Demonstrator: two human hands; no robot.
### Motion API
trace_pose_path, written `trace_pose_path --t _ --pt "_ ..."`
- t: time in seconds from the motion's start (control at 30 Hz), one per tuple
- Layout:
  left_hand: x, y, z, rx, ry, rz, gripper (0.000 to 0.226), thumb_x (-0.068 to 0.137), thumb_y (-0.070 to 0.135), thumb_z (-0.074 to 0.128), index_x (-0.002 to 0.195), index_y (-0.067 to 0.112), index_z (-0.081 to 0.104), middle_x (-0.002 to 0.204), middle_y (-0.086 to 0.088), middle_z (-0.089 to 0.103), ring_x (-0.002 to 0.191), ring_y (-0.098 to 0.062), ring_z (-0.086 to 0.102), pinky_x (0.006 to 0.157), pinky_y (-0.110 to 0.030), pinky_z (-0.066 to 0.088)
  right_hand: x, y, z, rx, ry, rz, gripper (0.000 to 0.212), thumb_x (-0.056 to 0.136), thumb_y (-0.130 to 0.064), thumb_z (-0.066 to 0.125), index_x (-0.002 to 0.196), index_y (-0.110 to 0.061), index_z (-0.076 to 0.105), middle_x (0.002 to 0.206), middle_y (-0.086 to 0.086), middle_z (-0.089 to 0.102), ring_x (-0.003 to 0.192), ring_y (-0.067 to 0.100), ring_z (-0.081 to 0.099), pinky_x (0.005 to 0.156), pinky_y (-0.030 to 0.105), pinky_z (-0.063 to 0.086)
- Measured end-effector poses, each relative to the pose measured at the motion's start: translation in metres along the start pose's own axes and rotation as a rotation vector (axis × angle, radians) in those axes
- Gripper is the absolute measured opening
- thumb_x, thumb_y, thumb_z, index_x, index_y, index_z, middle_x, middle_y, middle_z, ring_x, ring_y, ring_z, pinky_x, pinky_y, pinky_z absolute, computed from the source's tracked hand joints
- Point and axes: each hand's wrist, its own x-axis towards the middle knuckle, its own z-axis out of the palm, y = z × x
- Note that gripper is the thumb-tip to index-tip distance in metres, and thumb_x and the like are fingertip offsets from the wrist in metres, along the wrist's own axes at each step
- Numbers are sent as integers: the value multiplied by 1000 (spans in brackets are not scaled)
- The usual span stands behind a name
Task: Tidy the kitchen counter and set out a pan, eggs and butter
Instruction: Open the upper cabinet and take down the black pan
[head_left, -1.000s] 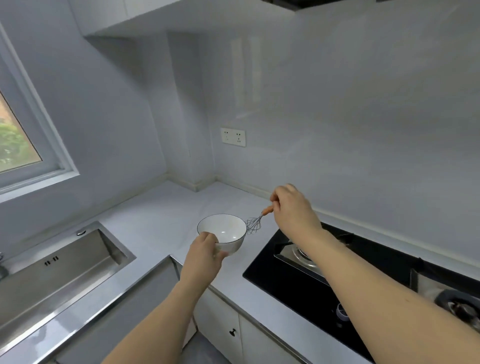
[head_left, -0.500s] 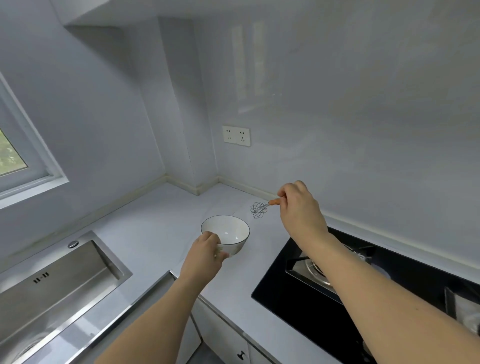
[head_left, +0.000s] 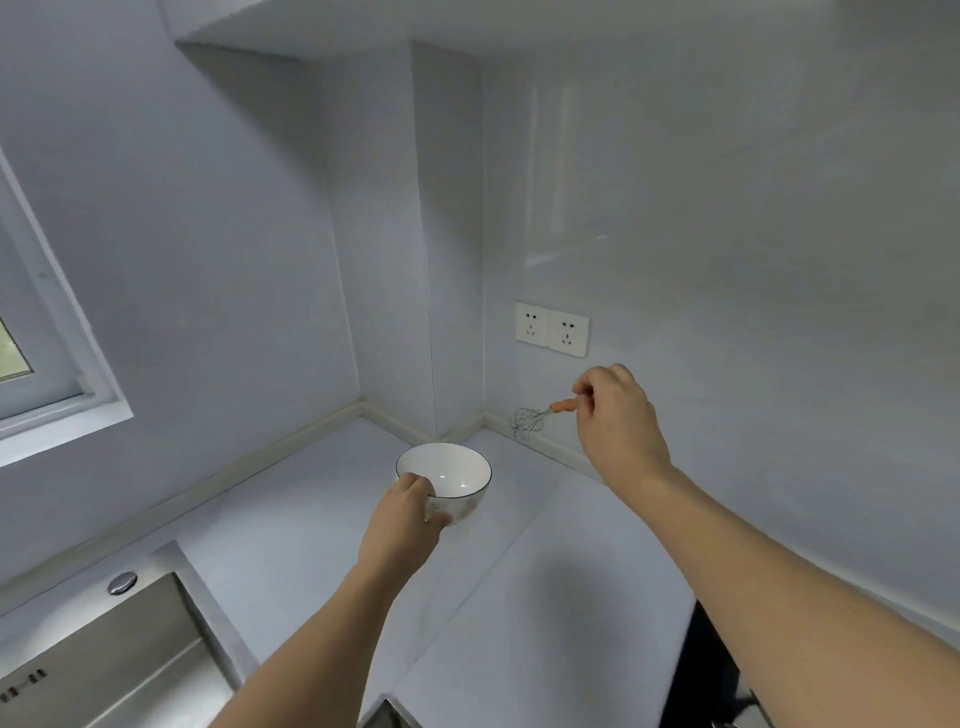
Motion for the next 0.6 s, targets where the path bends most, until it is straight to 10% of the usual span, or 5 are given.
trace_pose_path --t 0.23,0.37,0.6 --pt "98 -98 -11 -57 15 -75 20 87 26 65 93 9 55 106 0 53 91 -25 54 63 -30 35 84 -60 109 78 -9 -41 19 98 -3 40 93 -9 57 101 -5 46 65 -23 50 56 13 35" --pt "132 -146 -12 -49 8 -95 22 86 25 67 98 8 60 107 -1 57 98 -25 54 67 -27 32 109 -74 159 122 14 -76 15 97 -7 47 89 -10 59 99 -2 51 81 2 64 70 28 48" --pt "193 -219 1 -67 -54 -174 16 81 21 69 88 10 60 98 3 53 84 -19 49 64 -26 33 144 -97 240 174 4 -85 11 92 -5 55 88 -11 63 93 -5 53 71 0 53 66 21 43"
